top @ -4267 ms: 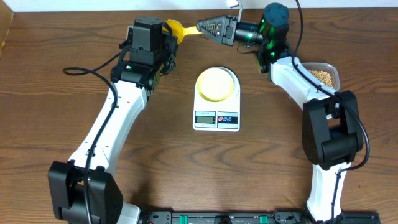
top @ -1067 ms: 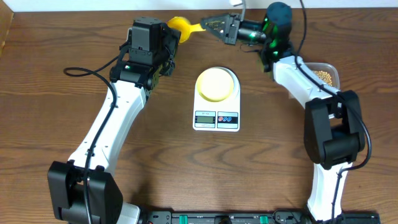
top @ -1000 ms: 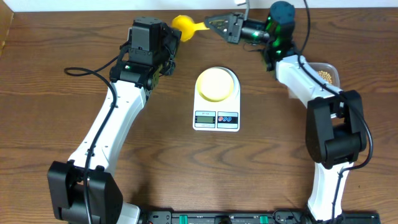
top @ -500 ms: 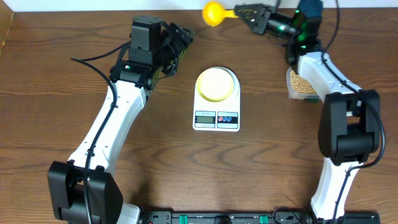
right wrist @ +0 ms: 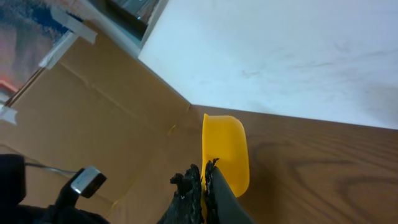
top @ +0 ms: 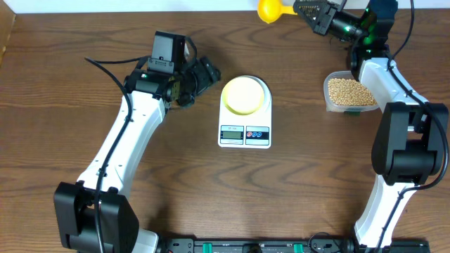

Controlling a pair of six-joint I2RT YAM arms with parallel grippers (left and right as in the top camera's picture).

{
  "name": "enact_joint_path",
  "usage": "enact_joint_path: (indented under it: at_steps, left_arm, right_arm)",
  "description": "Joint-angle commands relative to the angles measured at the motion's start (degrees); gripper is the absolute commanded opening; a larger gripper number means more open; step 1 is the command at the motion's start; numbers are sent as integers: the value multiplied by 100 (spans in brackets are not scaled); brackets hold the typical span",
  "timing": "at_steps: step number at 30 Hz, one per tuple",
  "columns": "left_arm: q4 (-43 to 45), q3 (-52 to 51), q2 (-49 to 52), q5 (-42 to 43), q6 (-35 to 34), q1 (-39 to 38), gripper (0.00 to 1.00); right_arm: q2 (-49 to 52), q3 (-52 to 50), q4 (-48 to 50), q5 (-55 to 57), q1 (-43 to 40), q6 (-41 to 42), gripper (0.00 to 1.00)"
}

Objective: Scoop item into bowl and weigh 50g on scale
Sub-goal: 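Open the left gripper and carry the scoop right with the right gripper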

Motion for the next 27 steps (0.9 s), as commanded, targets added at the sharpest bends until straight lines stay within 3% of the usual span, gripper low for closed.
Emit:
enact_joint_path:
  at_steps: [1,7,11,18,27]
  left_arm:
    - [-229,-28,55,-575,564,28,82]
    - [-474,-28,55,-855,562,28,82]
    - [-470,-28,55,-855,562,28,82]
    - [-474,-28,55,-855,564,28,82]
    - [-420,-28,55,-874,564,31,82]
  right_arm:
    - [17,109,-2,-212,-63,-46,1]
    - [-44,109,-90,39,-162,-46,1]
    - [-153,114,-667,437,-219,-363,2]
    - [-817,114,-3027,2527,-212,-1888,1]
    - [-1982,114,-4100,4878,15,-3169,1]
